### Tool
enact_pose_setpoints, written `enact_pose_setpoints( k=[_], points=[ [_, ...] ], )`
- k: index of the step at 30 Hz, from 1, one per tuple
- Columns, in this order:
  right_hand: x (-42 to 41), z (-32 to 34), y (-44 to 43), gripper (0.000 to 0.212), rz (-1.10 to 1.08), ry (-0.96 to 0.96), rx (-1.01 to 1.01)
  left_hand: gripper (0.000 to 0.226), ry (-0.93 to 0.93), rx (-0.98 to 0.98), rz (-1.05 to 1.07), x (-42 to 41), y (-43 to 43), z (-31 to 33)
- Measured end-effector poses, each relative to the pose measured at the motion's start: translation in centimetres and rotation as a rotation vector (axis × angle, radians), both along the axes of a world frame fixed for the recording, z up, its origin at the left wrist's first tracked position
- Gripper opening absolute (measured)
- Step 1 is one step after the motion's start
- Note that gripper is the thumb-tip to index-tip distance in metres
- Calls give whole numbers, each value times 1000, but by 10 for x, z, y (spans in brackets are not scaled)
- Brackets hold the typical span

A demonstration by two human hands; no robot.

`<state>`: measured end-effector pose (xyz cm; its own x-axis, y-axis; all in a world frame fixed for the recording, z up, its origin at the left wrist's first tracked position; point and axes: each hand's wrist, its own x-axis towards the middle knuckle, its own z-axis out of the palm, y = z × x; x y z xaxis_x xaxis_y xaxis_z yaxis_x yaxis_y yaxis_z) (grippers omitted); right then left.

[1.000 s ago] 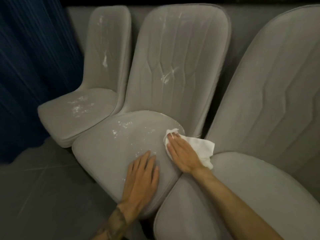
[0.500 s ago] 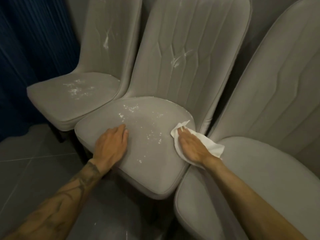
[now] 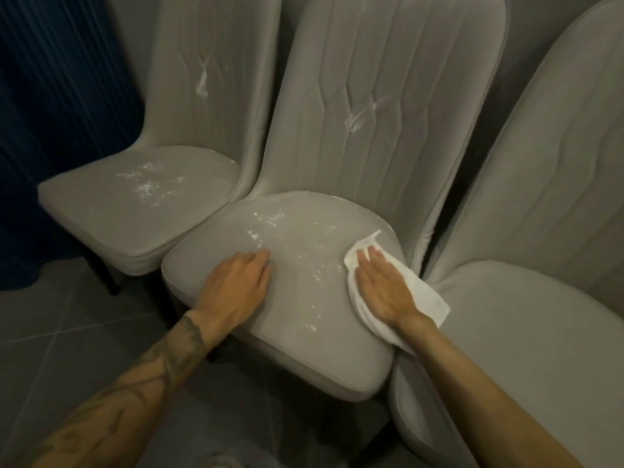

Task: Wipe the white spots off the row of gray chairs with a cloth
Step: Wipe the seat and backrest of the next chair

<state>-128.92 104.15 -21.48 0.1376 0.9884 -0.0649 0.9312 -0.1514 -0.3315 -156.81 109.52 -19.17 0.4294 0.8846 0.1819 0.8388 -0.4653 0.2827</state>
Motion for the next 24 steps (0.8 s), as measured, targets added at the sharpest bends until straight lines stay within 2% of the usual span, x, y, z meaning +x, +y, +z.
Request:
enact_pose_setpoints(
  k=[2, 5, 8, 11, 13, 16, 19, 22, 24],
  points=[
    [-3, 1, 22, 56, -106, -14, 41, 22, -27, 46, -66, -8, 20, -4],
    [-19, -3, 28, 64, -188, 13, 51, 22, -28, 116, -213, -19, 48, -9],
    [-58, -6, 8, 79, -122, 64, -2, 21, -22, 180, -370, -22, 67, -12],
    [-73, -3, 4, 82, -106, -48, -77, 24, 22, 208, -439, -21, 73, -17],
    [-64, 2, 14, 82, -156, -77, -87, 31, 12, 155, -431, -23, 79, -20],
    [-49, 7, 34, 80, -305, -97, -84, 45, -22, 56, -291, -34, 102, -17],
    [-73, 6, 45, 79, -423, -73, -88, 51, -35, 1, -211, -50, 129, -13],
    [-110, -6, 37, 81, -358, -40, -77, 47, -27, 49, -254, -57, 140, -16],
    [-109, -8, 25, 79, -295, -88, -62, 44, -51, 63, -258, -60, 141, -21]
  ],
)
